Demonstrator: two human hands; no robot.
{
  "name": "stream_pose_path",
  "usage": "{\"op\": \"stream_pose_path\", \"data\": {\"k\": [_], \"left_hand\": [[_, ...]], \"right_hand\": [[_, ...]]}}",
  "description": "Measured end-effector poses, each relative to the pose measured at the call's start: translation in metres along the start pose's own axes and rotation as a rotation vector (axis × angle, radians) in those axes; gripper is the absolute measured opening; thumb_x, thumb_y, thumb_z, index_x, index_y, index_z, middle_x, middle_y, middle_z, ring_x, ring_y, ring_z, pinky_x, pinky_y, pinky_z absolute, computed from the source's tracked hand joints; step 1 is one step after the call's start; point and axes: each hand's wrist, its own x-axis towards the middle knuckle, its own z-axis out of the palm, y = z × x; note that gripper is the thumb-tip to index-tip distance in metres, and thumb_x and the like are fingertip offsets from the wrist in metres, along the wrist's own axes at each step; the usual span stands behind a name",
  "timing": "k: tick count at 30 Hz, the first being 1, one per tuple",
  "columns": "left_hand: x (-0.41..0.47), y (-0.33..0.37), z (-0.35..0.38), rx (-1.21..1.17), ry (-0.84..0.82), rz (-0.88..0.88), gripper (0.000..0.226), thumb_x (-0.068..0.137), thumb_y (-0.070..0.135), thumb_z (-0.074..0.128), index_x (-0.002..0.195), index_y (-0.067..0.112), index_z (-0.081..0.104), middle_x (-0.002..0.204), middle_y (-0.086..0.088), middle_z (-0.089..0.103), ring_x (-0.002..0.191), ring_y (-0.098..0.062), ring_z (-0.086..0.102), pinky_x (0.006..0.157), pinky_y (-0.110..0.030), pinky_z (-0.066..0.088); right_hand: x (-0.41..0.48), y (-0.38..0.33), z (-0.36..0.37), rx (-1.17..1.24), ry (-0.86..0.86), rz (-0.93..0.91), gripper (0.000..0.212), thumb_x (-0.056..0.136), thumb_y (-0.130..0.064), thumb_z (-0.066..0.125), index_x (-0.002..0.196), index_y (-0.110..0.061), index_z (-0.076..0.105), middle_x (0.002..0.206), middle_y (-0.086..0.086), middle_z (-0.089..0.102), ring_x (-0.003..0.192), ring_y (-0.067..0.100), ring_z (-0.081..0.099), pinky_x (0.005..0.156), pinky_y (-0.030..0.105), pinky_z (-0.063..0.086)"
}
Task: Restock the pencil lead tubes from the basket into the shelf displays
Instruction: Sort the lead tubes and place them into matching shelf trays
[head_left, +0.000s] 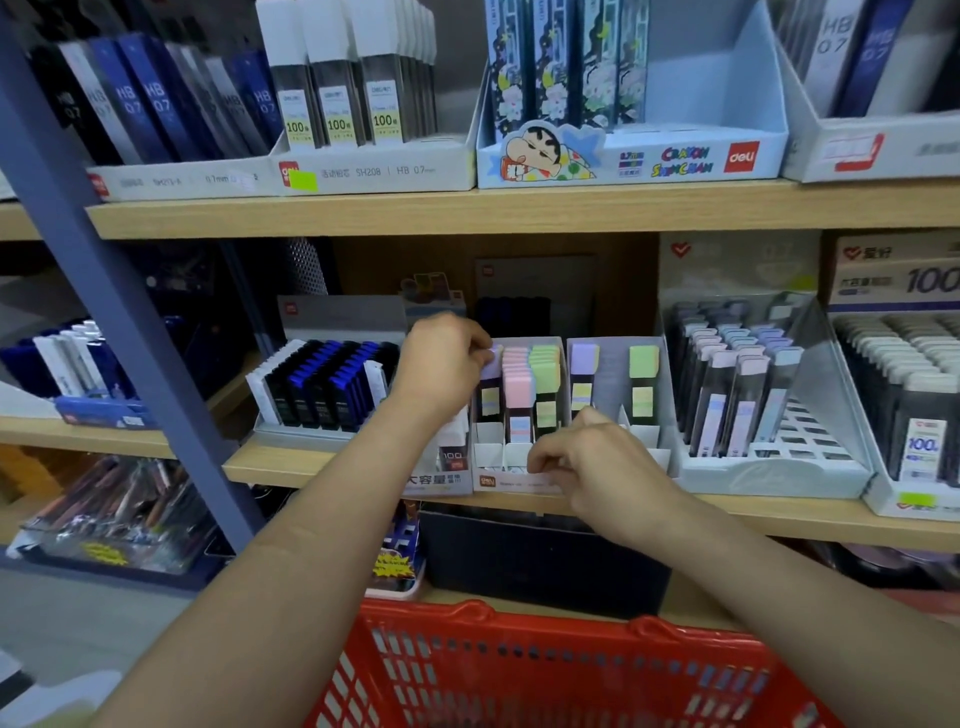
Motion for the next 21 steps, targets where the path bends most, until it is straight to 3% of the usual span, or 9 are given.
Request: {"op": "stream_pose_path", "data": {"k": [7,10,13,16,18,21], "left_hand": [[-0.004,0.001,-0.001,0.005,0.005,0.072,0.023,0.090,0.012,0.063,0.111,0.012,0.072,0.109,-0.012,0.063,0.103,-0.028,0.057,0.085,-0.030,0.043],[-0.009,0.006,-0.015,0.006,0.037,0.099,0.024,0.093,0.015,0.058,0.113,0.013,0.071,0.111,-0.010,0.069,0.103,-0.025,0.061,0.086,-0.029,0.045],[-0.027,0.015,-0.039,-0.020,0.001,0.113,0.022,0.094,0.019,0.056,0.107,0.018,0.074,0.102,0.002,0.073,0.095,-0.014,0.065,0.081,-0.024,0.047],[-0.059,0.027,-0.066,-0.178,-0.233,0.065,0.017,0.090,0.016,0.061,0.094,0.024,0.075,0.082,0.011,0.071,0.077,-0.009,0.066,0.072,-0.023,0.052],[-0.083,0.035,-0.080,-0.304,-0.468,0.014,0.018,0.087,0.008,0.063,0.086,0.021,0.075,0.071,0.006,0.072,0.066,-0.010,0.067,0.063,-0.025,0.055],[-0.117,0.040,-0.079,-0.295,-0.793,-0.012,0.021,0.087,-0.001,0.059,0.086,0.013,0.075,0.070,-0.001,0.073,0.057,-0.007,0.062,0.054,-0.017,0.048]], "right_hand": [[-0.003,-0.001,-0.008,0.058,-0.011,-0.001,0.021,0.095,-0.016,0.061,0.107,-0.029,0.071,0.093,-0.017,0.055,0.095,0.004,0.043,0.083,0.020,0.040],[-0.004,-0.005,-0.016,0.159,0.025,-0.020,0.020,0.094,-0.014,0.062,0.107,-0.025,0.071,0.100,-0.015,0.065,0.087,0.002,0.053,0.079,0.017,0.043],[-0.006,-0.010,-0.025,0.313,0.013,-0.006,0.018,0.093,-0.013,0.062,0.098,-0.030,0.069,0.092,-0.011,0.070,0.080,0.005,0.063,0.073,0.020,0.050],[-0.011,-0.017,-0.034,0.445,-0.135,0.021,0.014,0.093,-0.010,0.062,0.095,-0.022,0.070,0.080,-0.001,0.073,0.067,0.011,0.067,0.066,0.029,0.057],[-0.017,-0.019,-0.033,0.488,-0.343,0.056,0.012,0.095,-0.011,0.060,0.097,-0.018,0.069,0.081,0.002,0.074,0.063,0.009,0.067,0.057,0.023,0.053],[-0.033,-0.020,-0.013,0.501,-0.672,0.163,0.014,0.099,-0.016,0.055,0.103,-0.015,0.068,0.088,0.003,0.075,0.073,0.009,0.070,0.063,0.020,0.053]]}}
